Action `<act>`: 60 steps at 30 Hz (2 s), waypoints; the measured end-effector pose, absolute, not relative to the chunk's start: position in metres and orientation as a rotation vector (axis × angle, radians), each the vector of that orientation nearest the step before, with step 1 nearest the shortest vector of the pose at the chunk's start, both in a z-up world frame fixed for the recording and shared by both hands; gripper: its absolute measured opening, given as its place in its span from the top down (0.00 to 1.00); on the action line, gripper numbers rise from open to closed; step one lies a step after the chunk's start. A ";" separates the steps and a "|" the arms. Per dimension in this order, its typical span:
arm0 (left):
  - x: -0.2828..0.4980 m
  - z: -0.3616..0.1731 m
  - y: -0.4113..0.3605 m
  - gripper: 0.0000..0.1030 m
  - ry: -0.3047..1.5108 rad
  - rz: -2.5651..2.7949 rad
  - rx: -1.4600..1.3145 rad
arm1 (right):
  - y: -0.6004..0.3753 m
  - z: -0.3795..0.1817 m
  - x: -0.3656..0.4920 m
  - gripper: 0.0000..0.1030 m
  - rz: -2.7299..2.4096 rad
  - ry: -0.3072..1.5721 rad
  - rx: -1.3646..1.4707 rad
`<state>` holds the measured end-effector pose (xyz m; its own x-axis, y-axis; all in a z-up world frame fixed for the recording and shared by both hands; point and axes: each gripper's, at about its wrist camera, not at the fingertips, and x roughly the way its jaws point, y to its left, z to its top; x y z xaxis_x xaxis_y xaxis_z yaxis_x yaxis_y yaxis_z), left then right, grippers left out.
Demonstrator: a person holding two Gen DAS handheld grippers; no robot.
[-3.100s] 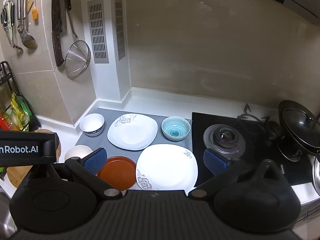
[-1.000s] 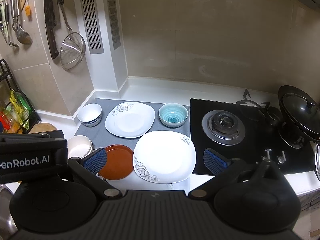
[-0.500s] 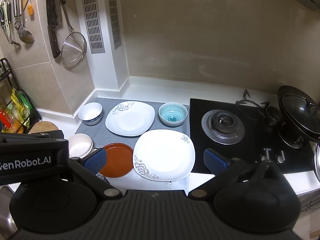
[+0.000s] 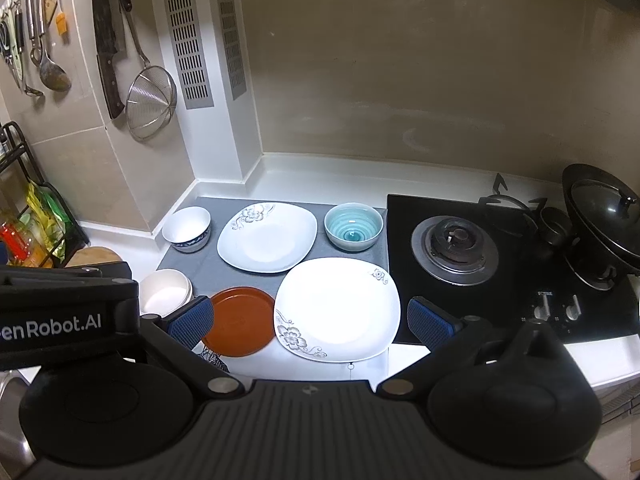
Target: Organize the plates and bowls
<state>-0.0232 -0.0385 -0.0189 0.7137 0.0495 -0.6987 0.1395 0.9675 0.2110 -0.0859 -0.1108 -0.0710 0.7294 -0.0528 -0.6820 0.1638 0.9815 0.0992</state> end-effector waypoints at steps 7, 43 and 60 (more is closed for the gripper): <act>-0.012 -0.088 -0.029 0.00 0.903 -0.120 0.139 | -0.116 -0.124 -0.089 0.00 -0.038 0.736 0.098; 0.301 -0.340 -0.076 0.70 1.382 -0.698 0.032 | -0.246 -0.329 0.043 0.32 -0.216 0.899 0.349; 0.311 -0.364 -0.073 0.81 1.577 -0.595 -0.150 | -0.306 -0.365 0.091 0.90 -0.018 1.033 0.584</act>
<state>0.3113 -0.0731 -0.3645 -0.1120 -0.4419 -0.8900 0.2563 0.8525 -0.4555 0.0911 -0.3058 -0.3647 0.5264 0.2538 -0.8115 0.2817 0.8485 0.4481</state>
